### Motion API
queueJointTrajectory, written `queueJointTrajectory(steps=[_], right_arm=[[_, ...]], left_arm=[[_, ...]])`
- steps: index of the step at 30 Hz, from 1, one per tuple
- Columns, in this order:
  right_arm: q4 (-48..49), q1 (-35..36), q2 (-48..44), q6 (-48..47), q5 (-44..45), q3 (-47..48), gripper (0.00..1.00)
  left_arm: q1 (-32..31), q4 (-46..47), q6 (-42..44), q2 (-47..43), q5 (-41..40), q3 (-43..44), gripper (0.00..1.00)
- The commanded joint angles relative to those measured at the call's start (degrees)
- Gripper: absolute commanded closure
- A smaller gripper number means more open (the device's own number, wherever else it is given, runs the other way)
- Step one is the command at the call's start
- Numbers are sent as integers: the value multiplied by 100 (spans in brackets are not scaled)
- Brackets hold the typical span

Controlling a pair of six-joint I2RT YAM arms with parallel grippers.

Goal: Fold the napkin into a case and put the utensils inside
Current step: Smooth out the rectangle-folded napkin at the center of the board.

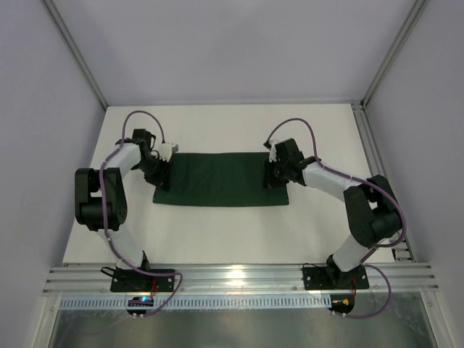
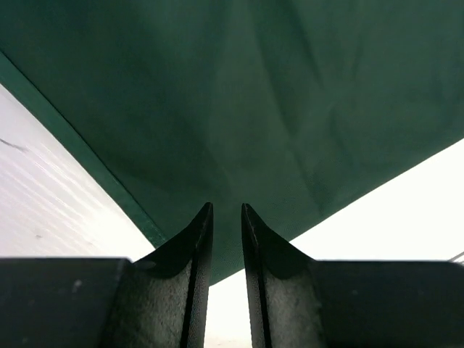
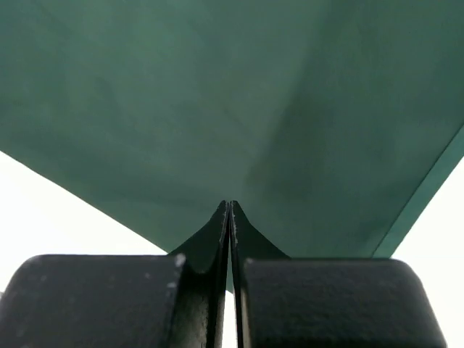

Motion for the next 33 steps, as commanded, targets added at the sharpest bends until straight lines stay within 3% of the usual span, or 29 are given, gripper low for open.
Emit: queueJointTrajectory(steps=[1,10,18,23,26,30,33], right_arm=[[672,-72,-37,652,-164,-730,96],[780,-71,-870,1022,310,-1839,96],[516,-72,-1592,1075,697,-2131,96],[6,-28,-1917,882,996,-1701,96],[-73,340,-2014,855,1171,-1332,96],[426,1218,-1778,978,1059,-945,96],[936,1562,-1111,1066,698,-541,96]], left_arm=[[56,216,-7,-15,-333,-242,77],[65,268,150,-278,-571,-919,78],[56,304,344,-655,-564,-1210,78],[56,-100,537,-1410,-89,-1043,73],[56,-267,599,-1675,288,-964,71],[56,-356,590,-1729,264,-1174,74],[56,-75,502,-1641,-88,-1552,75]])
